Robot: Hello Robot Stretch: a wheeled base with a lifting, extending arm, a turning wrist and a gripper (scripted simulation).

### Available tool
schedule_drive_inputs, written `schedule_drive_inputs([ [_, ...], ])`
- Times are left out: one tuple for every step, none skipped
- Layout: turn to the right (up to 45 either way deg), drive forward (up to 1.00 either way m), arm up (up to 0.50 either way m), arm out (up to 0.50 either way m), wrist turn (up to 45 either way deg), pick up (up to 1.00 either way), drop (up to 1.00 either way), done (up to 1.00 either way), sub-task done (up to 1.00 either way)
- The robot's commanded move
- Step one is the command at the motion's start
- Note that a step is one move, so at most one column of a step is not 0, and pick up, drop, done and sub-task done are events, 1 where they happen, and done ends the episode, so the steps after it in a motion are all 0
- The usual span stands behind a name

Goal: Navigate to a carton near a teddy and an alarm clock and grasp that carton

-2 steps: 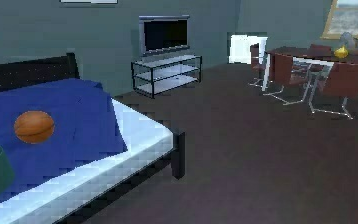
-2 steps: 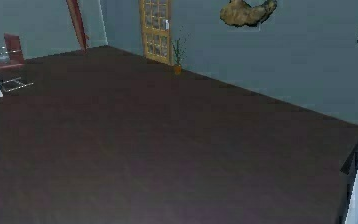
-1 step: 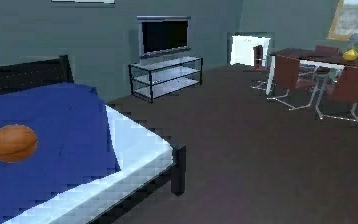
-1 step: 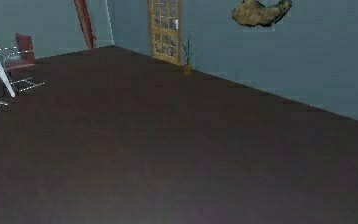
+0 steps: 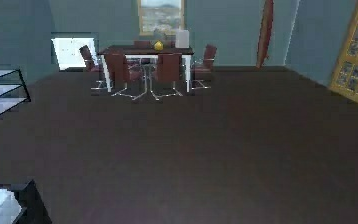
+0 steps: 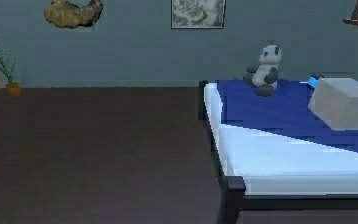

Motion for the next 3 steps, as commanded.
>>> schedule_drive_inputs([
  [45.0,0.00,0.00,0.00,0.0,0.00,0.00,0.00,0.00],
  [12.0,0.00,0.00,0.00,0.0,0.00,0.00,0.00,0.00],
  [0.0,0.50,0.00,0.00,0.0,0.00,0.00,0.00,0.00],
])
